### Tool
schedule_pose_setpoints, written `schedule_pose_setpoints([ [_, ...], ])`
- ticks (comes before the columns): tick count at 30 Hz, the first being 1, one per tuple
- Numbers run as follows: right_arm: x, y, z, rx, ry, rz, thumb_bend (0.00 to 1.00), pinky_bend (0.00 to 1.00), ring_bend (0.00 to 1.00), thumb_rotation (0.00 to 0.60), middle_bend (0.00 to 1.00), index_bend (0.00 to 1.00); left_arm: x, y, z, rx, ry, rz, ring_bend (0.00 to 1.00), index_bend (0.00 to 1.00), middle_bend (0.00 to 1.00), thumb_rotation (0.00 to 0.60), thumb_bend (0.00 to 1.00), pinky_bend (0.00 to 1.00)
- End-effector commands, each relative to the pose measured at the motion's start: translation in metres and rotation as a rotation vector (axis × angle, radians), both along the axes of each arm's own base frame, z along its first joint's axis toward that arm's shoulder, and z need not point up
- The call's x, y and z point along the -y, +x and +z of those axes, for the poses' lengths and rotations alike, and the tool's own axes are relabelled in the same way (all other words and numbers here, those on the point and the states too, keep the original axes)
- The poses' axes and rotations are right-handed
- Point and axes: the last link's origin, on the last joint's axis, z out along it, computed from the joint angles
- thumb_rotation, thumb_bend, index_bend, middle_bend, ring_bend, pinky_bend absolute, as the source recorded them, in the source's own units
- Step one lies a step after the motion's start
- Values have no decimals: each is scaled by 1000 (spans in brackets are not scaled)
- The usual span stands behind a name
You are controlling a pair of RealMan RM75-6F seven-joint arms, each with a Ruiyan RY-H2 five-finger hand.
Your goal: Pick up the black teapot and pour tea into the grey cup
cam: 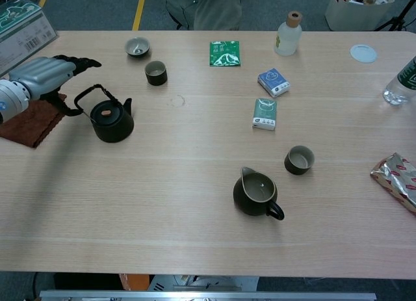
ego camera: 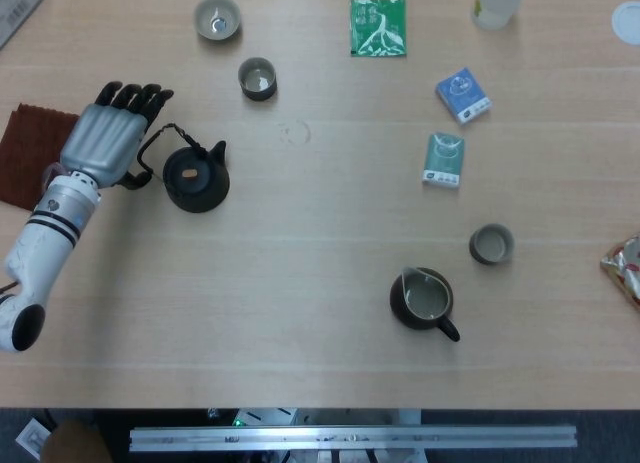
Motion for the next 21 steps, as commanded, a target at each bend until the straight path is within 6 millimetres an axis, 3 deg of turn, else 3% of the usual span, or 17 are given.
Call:
schedule_pose_setpoints([
  [1,0,0,1,1,-3,0,348,225,208,600,321,306,-10,4,-4,8,9,-2,74,0,68,600,203,70],
  [8,-2,-1,1,6,-8,-4,348,225,208,600,321,307,-18,7,4,-15,51,-15,88,0,86,600,203,70],
  [15,-1,-3,0,11,2,0,348,225,208,600,321,315,-5,10,23,27,-26,69,89,104,157,600,203,70],
  [21,0,-6,-1,16,12,-6,348,225,208,600,321,317,1,19,25,69,-92,125,134,144,213,600,203,70],
])
